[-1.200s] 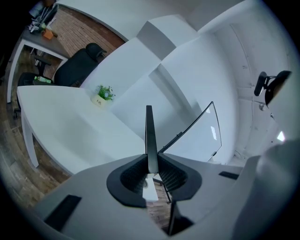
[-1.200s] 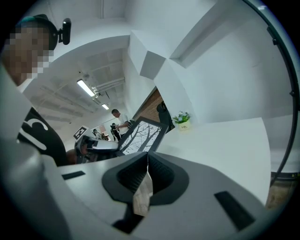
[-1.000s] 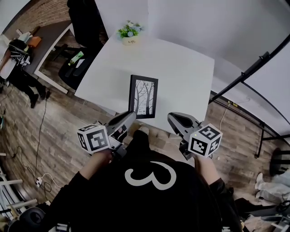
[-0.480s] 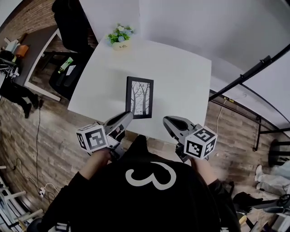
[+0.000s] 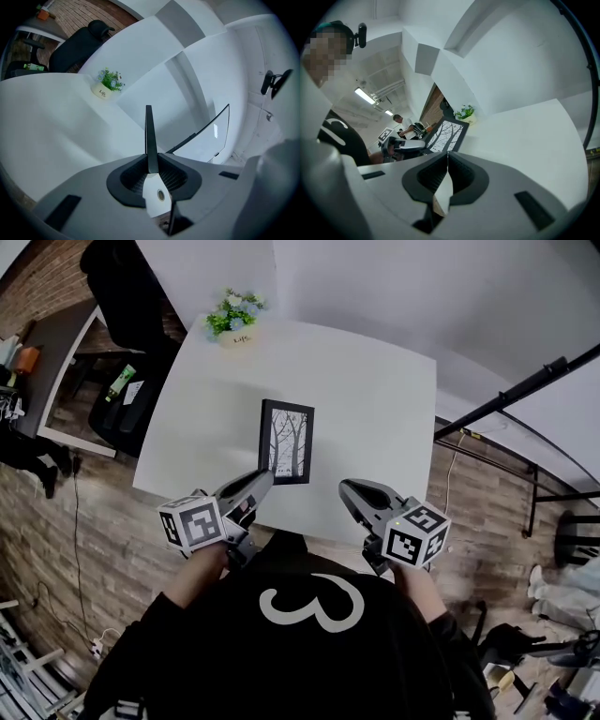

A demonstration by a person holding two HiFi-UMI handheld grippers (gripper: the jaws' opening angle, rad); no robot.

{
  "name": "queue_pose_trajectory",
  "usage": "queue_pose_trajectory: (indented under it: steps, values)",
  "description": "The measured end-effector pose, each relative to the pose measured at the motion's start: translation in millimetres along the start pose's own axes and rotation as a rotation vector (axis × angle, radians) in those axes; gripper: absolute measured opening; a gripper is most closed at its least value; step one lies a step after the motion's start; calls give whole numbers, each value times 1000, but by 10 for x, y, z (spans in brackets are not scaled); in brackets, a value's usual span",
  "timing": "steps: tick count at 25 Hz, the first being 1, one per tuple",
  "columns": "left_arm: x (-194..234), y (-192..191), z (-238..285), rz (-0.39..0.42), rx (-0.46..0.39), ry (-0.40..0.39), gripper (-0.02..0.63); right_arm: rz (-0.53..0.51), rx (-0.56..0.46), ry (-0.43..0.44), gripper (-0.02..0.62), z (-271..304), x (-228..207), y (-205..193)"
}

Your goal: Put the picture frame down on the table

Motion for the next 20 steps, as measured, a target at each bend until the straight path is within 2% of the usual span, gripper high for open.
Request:
queue_pose_trajectory:
  steps: [11,20]
  values:
    - [320,75,260,24,101,31,80,59,6,-44,23,109,-147,-21]
    - [531,9,465,-17,140,38,80,92,22,-64,23,127,-301,-87]
Point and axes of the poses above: the fingertips, and each gripper's own axes: z forward along the fingers, x to its left, y out of its top, the point moved 10 cm from there along -z, backward along the fingers, and after that the axes turned 9 degrees about -y, right-handed, at the moved point
